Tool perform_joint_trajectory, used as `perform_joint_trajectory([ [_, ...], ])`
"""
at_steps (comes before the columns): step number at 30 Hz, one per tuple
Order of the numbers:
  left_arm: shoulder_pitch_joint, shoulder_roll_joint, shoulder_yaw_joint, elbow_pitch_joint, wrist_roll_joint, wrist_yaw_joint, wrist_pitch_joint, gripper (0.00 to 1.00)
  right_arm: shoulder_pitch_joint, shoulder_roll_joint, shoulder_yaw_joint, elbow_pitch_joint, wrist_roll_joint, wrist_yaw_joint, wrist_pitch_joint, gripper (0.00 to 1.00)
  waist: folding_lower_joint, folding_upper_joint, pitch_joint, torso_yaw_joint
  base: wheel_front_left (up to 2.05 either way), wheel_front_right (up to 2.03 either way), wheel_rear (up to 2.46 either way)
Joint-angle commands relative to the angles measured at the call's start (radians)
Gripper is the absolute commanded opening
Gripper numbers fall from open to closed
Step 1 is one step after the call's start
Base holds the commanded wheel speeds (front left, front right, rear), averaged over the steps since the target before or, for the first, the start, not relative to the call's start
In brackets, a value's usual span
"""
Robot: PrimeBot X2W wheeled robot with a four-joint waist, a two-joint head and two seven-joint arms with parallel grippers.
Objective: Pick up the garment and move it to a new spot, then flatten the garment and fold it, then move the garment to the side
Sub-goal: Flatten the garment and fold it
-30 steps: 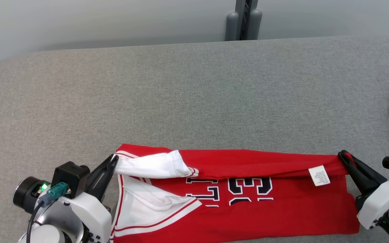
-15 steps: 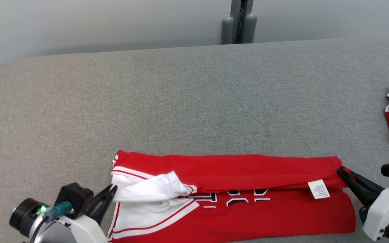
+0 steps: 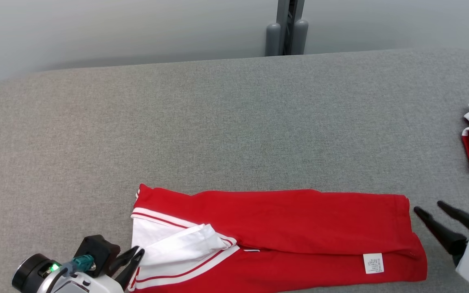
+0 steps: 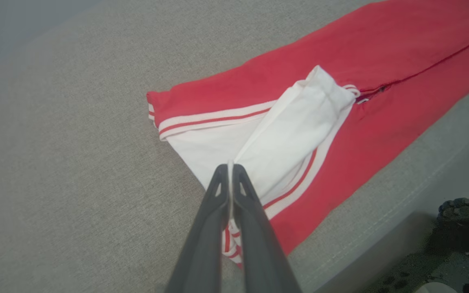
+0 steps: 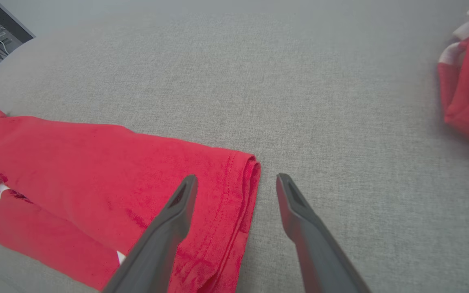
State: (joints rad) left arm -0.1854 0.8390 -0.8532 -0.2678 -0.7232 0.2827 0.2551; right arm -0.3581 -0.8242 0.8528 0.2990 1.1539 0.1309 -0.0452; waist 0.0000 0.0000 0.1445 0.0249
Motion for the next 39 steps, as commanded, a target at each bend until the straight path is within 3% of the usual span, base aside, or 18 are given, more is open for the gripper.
perform_joint_trajectory([
  [1,0.007,0.009,0.008,-0.005,0.005,0.008,0.001,1.00,-0.003,-0.009,-0.021,0.006,0.014,0.000,-0.022,1.00,0.0000,0.0000,0.000,-0.001,0.00,0.00,0.00],
  [5,-0.002,0.015,0.021,-0.022,-0.009,0.009,-0.001,1.00,-0.018,-0.007,-0.066,0.052,-0.026,0.000,-0.072,1.00,0.0000,0.0000,0.000,-0.004,0.00,0.00,0.00],
  [8,-0.014,0.018,0.036,-0.028,-0.012,0.009,-0.014,1.00,-0.020,0.028,-0.100,0.090,-0.056,0.000,-0.117,1.00,0.0000,0.0000,-0.001,-0.006,0.00,0.00,0.00],
  [13,-0.036,-0.011,0.079,-0.022,-0.006,0.044,-0.076,1.00,-0.017,0.092,-0.170,0.138,-0.121,0.000,-0.185,1.00,0.0000,0.0000,-0.006,-0.007,0.00,0.00,0.00],
  [22,-0.049,-0.158,0.179,0.066,0.023,0.120,-0.352,1.00,0.054,0.258,-0.400,0.157,-0.270,0.000,-0.221,1.00,0.0000,0.0000,-0.025,-0.020,0.00,0.00,0.00],
  [29,-0.019,-0.251,0.199,0.149,0.026,0.140,-0.476,1.00,0.152,0.380,-0.532,0.107,-0.374,0.000,-0.221,1.00,0.0000,0.0000,-0.029,-0.030,0.00,0.00,0.00],
  [32,-0.006,-0.286,0.207,0.186,0.038,0.139,-0.500,1.00,0.195,0.421,-0.563,0.096,-0.402,0.000,-0.221,1.00,0.0000,0.0000,-0.029,-0.031,0.00,0.00,0.00],
  [39,0.019,-0.363,0.239,0.230,0.084,0.087,-0.521,1.00,0.260,0.494,-0.609,0.115,-0.446,0.000,-0.221,1.00,0.0000,0.0000,-0.029,-0.031,0.00,0.00,0.00],
])
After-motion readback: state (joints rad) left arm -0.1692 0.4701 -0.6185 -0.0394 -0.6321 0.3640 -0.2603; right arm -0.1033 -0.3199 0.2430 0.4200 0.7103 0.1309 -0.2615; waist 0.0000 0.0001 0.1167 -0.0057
